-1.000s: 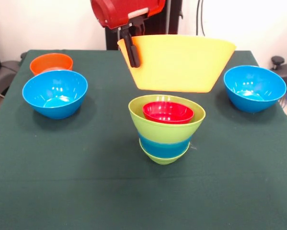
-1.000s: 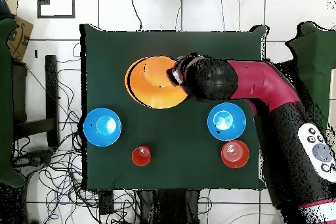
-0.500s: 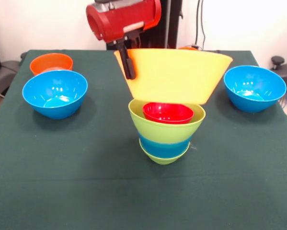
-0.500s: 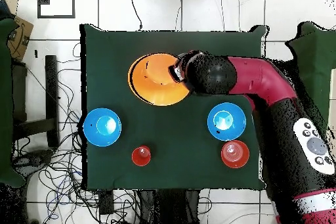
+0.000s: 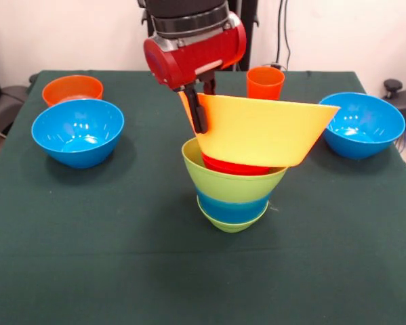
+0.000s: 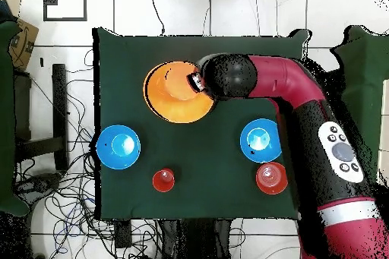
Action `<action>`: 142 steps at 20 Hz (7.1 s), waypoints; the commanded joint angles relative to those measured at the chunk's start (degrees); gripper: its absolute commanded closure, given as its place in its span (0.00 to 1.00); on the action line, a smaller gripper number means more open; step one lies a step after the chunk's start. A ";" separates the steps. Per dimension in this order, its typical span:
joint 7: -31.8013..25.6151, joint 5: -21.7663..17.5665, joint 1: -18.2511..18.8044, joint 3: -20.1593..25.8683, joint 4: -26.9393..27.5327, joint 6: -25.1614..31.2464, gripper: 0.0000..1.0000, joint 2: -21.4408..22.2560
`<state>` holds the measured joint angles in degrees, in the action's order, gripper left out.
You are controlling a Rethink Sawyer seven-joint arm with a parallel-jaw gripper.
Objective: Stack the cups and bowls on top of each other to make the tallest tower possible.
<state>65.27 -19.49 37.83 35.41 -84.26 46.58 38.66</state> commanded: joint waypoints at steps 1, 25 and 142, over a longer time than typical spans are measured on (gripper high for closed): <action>3.33 -1.91 -3.13 -5.10 5.74 10.70 1.00 -3.31; -0.34 -1.79 -3.67 -5.87 7.46 18.12 1.00 -4.75; -1.02 -5.75 -2.37 -5.40 5.71 12.85 1.00 -7.41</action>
<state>65.27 -21.29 36.43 31.52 -77.00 62.53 34.93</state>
